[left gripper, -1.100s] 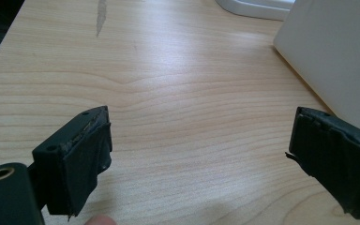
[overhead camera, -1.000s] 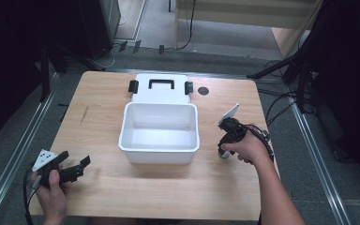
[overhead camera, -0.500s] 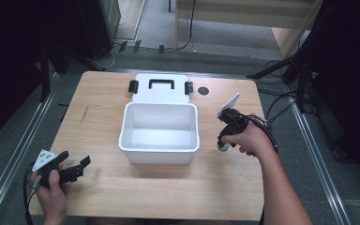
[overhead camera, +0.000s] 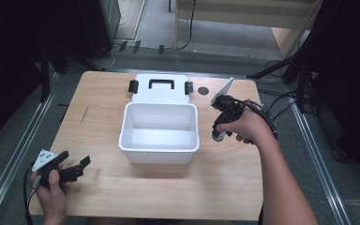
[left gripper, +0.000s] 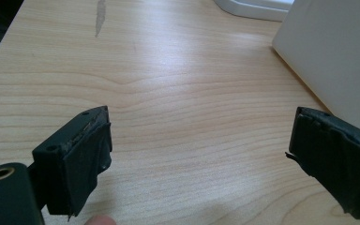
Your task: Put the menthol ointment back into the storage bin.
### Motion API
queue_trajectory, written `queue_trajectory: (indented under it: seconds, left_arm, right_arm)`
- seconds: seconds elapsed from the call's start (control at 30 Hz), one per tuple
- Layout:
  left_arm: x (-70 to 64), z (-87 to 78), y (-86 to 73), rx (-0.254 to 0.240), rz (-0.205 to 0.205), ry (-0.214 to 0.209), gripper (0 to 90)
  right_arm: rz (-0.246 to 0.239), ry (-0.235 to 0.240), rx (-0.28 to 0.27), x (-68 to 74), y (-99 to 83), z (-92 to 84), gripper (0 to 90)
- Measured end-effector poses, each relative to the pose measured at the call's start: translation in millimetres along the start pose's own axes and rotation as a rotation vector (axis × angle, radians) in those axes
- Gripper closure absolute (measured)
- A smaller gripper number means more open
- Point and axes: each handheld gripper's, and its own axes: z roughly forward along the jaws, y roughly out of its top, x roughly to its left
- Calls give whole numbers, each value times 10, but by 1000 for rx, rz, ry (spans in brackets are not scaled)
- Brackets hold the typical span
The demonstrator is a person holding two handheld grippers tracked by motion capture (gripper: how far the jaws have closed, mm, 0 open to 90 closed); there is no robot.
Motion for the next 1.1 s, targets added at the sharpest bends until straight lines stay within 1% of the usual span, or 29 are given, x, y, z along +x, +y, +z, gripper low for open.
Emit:
queue_trajectory:
  seconds: [0.07,0.13,0.47,0.6,0.77,0.8,0.87,0.93,1.1]
  left_arm:
    - [0,1,0,-1,0,0,68]
    - [3,0,1,2,0,-1,68]
    - [4,4,3,4,0,-3,68]
    - [9,2,4,6,2,-5,68]
    - [6,4,3,6,1,-4,68]
    - [6,4,3,6,1,-4,68]
    - [9,4,4,7,2,-4,68]
    - [8,4,4,7,0,-4,68]
    - [9,6,4,6,0,-6,68]
  right_arm:
    - [1,3,-3,19,18,-27,513]
    - [-19,-3,0,69,75,-107,513]
    - [-62,-5,1,283,264,-326,513]
    - [-78,-5,1,340,321,-361,513]
    - [-100,-6,4,461,413,-414,513]
    - [-100,-6,4,461,413,-414,513]
    - [-109,-6,0,519,452,-433,513]
    - [-123,-8,2,553,477,-441,513]
    - [-140,-7,-1,635,536,-452,513]
